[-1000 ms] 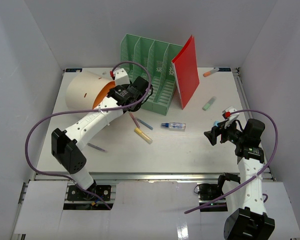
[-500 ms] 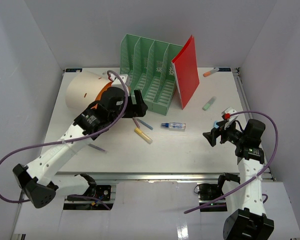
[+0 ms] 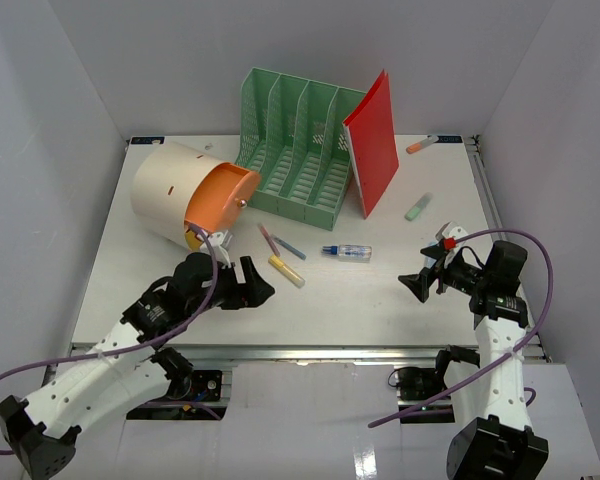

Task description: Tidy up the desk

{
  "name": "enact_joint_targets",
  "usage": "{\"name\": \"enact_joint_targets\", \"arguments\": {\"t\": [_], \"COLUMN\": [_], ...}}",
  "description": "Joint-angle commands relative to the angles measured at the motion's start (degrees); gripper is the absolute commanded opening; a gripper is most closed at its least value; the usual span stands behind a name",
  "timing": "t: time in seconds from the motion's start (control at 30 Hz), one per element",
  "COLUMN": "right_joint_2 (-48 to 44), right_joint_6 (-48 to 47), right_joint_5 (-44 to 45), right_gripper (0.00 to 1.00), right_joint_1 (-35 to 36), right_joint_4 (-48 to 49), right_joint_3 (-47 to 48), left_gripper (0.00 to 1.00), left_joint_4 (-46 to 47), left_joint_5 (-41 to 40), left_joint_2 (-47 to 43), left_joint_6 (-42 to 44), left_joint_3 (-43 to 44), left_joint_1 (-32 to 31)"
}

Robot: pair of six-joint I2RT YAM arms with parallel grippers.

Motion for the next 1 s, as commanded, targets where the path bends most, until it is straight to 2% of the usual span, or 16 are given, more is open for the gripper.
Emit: {"name": "enact_joint_targets", "arguments": {"t": [0.0, 0.17, 0.27, 0.47, 0.6, 0.77, 0.97], "right_joint_2": [0.4, 0.6, 1.0, 0.9, 0.8, 0.8, 0.9], "right_joint_6": [-0.5, 0.5, 0.8, 1.5, 1.9, 2.1, 2.2], "right_joint_5": [-1.2, 0.3, 1.1, 1.7, 2.2, 2.6, 2.7], "right_gripper": [0.97, 0.97, 0.97, 0.96, 0.96, 0.96, 0.96], "right_joint_1": [0.2, 0.2, 0.2, 0.1, 0.2, 0.2, 0.1], "right_joint_4": [0.1, 1.1, 1.4, 2.0, 2.1, 2.3, 2.3], "right_joint_3": [0.6, 0.4, 0.5, 0.5, 0.5, 0.5, 0.6], "left_gripper": [0.88, 0.85, 0.85, 0.82, 0.71, 0.70, 0.70], "left_joint_4": [4.4, 6.0, 5.4, -2.9, -11.7, -15.1, -17.1], "left_joint_5": [-1.3, -7.3, -14.6, -26.8, -30.4, -31.4, -33.2], "left_joint_2": [3.7, 17.6, 25.2, 38.7, 49.8, 56.5, 60.6], "left_joint_6": [-6.6, -14.2, -19.4, -29.9, -36.4, -39.0, -39.6], "left_joint_3": [-2.6, 1.5, 5.0, 16.3, 24.6, 30.0, 34.4], "left_joint_1": [-0.1, -1.2, -4.5, -10.0, -10.9, -10.9, -10.9]}}
